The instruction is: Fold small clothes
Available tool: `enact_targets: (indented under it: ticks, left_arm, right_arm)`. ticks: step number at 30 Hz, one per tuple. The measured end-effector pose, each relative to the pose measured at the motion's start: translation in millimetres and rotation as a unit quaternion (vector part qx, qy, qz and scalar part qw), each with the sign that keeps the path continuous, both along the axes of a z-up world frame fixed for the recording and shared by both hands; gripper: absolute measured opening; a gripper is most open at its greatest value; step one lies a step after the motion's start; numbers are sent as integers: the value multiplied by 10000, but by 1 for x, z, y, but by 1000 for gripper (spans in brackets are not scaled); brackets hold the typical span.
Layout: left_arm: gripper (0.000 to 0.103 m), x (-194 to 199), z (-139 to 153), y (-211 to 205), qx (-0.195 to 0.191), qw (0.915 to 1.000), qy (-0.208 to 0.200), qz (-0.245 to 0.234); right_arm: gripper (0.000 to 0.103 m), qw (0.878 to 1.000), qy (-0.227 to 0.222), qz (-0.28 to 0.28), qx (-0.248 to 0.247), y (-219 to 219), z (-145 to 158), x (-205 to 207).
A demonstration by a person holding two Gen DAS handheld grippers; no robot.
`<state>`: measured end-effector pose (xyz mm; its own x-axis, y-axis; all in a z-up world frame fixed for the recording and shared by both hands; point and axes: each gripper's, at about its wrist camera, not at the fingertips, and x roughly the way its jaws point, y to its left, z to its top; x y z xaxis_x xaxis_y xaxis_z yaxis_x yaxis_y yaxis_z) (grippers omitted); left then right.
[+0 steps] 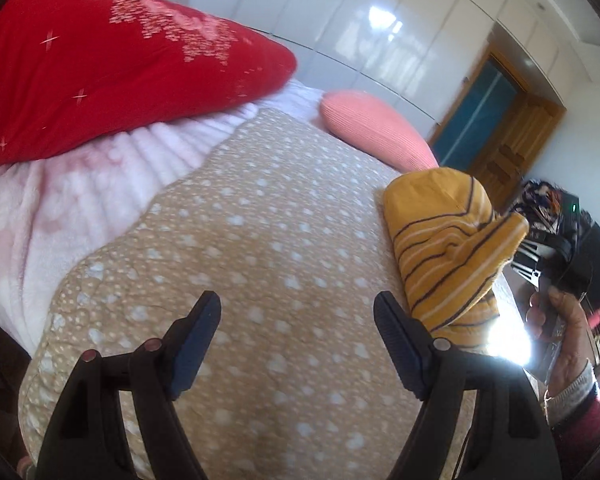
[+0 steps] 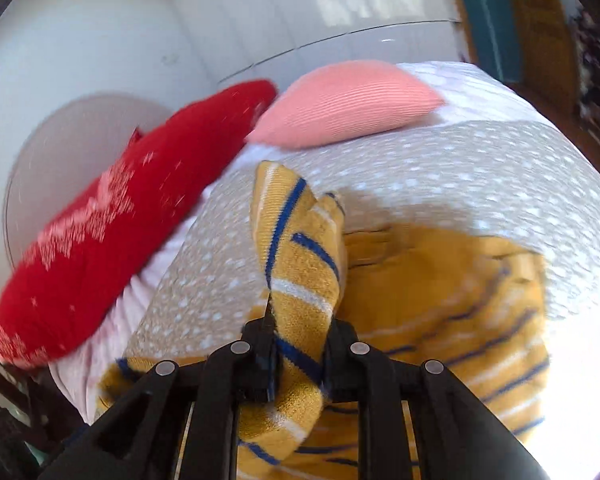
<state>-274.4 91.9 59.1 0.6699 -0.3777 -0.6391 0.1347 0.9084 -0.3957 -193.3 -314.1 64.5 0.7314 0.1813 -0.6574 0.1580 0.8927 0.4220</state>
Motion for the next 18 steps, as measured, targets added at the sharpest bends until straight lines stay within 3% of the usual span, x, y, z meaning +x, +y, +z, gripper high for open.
enact_targets:
  ticks: [6, 9, 11, 13, 15, 18]
  left_arm:
    - [78, 0, 0, -54, 328, 9985, 102, -417]
    - [78, -4, -3, -79, 427, 9967, 235, -647]
    - [78, -5, -4, -88, 506, 9958, 258, -714]
    - [78, -7, -2, -97, 566, 9949, 281, -783]
    - [78, -7, -1, -106, 633, 9939, 282, -858]
    - [78, -6, 0, -120, 702, 9927, 299, -934]
  right_arm:
    - [17, 9911, 213, -902, 960, -107, -66, -59]
    - [19, 9824, 170, -1000, 1570, -136, -89, -72]
    - [32, 9810, 86, -1137, 1571, -147, -86, -82]
    - [46, 9831, -23, -1374, 1208, -151, -72, -94]
    - [46, 9846, -160, -1512, 868, -152, -53, -107]
    - [46, 9881, -675, -1038, 909, -136, -18, -113]
